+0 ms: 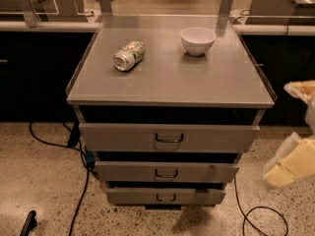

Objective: Open middle drawer

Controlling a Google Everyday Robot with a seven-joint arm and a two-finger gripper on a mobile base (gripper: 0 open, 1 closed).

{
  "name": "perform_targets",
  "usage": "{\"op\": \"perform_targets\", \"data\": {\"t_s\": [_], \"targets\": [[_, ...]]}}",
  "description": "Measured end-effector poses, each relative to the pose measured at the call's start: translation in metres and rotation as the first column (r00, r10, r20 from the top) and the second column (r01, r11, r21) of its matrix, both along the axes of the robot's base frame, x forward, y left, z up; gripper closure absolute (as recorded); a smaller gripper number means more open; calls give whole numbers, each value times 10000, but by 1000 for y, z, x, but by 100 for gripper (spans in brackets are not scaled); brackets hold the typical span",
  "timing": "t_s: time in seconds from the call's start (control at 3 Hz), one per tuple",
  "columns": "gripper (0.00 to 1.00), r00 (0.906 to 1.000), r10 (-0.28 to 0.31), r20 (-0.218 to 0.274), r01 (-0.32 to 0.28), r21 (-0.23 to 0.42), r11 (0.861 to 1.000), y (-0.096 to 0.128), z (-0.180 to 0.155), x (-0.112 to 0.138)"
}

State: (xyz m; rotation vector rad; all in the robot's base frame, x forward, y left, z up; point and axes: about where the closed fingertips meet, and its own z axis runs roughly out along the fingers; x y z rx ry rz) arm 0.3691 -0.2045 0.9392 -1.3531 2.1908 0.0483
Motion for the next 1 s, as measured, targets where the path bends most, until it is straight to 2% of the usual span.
{"op": "perform_targets", "data": {"t_s": [0.33,0.67,1.0], "targets": [[19,9824,-1746,-659,1846,2060,9610,10,-59,-14],[42,9679,-2356,-873,2507,2701,9296,13,-82,-17],[66,9679,-2356,-872,2506,2703,9296,13,-82,-17]]}}
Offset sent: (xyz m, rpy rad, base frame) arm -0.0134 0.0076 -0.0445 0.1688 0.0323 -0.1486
